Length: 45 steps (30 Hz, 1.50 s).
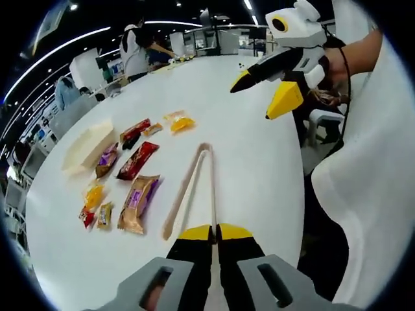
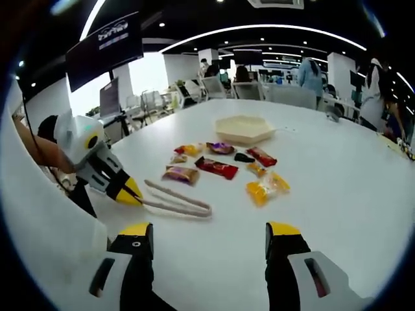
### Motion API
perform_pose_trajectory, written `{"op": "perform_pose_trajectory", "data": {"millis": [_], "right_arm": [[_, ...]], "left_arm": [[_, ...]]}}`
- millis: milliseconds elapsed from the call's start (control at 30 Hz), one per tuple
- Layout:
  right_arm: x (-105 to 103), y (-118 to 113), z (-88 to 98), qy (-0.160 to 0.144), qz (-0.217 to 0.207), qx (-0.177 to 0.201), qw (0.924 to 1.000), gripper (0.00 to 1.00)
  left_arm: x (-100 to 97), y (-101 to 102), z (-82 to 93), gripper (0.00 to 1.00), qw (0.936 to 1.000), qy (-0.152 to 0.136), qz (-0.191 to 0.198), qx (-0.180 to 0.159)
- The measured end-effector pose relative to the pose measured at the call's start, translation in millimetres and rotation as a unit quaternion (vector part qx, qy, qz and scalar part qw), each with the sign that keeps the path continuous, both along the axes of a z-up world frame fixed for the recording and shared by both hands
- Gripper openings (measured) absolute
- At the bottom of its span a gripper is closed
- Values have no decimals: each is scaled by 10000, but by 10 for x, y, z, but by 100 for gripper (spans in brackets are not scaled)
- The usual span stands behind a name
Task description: Place the target food into the container with the food tongs after gripping and lifting it, then release it inside without dropping or visibly crushing the food.
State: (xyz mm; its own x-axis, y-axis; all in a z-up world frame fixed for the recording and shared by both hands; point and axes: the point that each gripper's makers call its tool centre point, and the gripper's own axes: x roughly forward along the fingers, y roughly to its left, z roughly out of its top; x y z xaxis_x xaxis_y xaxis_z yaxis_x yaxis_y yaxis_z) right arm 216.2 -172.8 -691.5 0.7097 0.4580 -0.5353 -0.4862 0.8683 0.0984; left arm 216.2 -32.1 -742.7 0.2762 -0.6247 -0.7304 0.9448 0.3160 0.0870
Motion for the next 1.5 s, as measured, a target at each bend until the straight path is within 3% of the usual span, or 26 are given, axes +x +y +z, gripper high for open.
{"op": "perform_pose_trajectory", "data": {"millis": [700,933,1233,1500], "right_arm": [[50,-51,62,-32,-80,111,9999,71],[66,-99,37,116,-197,242,9994,71],[106,-151,-7,285,-379,416,9980,71],[160,-171,49,195,-524,558,9969,71]], "left_arm": [[113,-220,251,0,9982,66,290,-513],[206,-305,321,0,9963,89,441,-730],[188,-418,423,0,9933,115,481,-1044],[191,-443,459,0,9934,113,431,-1052]]}}
